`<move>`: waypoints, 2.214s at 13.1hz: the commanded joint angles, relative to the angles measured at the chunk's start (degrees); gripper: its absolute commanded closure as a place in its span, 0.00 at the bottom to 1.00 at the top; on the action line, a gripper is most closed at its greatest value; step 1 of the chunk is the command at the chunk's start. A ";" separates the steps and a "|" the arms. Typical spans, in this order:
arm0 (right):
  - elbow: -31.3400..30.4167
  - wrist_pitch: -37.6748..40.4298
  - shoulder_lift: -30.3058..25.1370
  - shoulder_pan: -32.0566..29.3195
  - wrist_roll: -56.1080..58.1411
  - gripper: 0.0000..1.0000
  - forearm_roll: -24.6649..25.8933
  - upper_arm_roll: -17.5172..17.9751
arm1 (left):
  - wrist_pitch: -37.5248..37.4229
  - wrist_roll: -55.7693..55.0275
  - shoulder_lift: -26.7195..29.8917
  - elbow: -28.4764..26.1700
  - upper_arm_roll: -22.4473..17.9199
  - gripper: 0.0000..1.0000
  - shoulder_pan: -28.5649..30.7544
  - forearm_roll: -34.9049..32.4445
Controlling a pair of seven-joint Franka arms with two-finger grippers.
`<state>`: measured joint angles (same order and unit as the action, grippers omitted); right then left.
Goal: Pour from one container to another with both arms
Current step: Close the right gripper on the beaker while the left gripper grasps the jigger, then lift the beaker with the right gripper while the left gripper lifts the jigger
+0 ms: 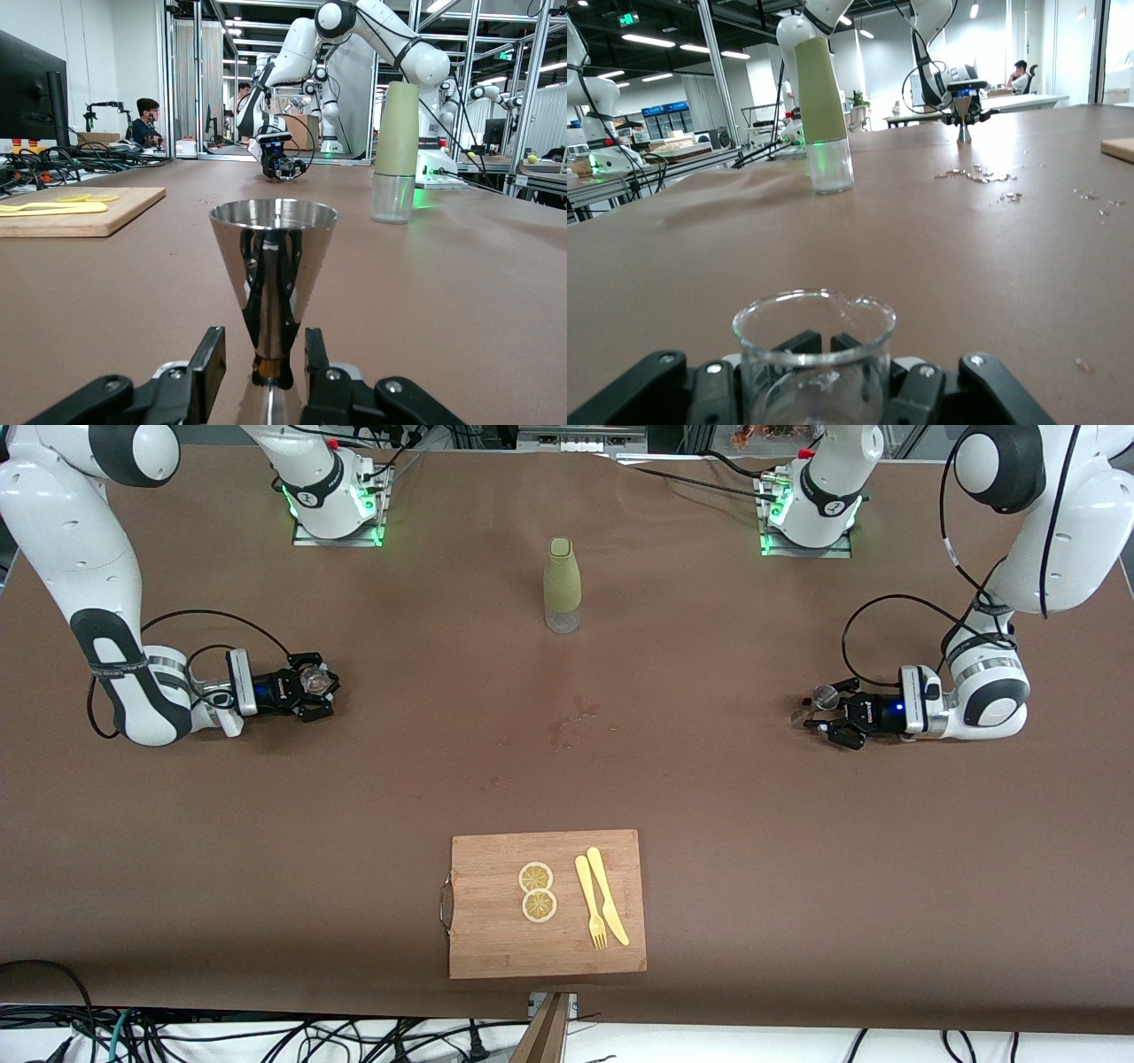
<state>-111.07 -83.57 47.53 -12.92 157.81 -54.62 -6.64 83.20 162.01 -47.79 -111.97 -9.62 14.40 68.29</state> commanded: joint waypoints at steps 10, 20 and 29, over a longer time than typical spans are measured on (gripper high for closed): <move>16.31 9.48 -9.03 0.53 -27.08 1.00 -2.60 9.27 | -0.76 18.60 -0.99 -1.15 -0.93 1.00 0.01 0.53; 18.08 -0.53 -17.21 2.46 -50.66 1.00 -3.59 19.64 | -0.85 3.60 6.47 1.48 1.43 1.00 -1.31 -2.02; 17.02 -10.19 -22.83 2.46 -57.87 1.00 0.03 27.55 | 8.71 -9.69 8.42 4.04 6.54 1.00 -17.37 15.97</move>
<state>-92.16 -90.94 27.45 -9.74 102.01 -55.35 18.37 89.66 153.68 -39.91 -107.60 -3.25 -0.28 80.58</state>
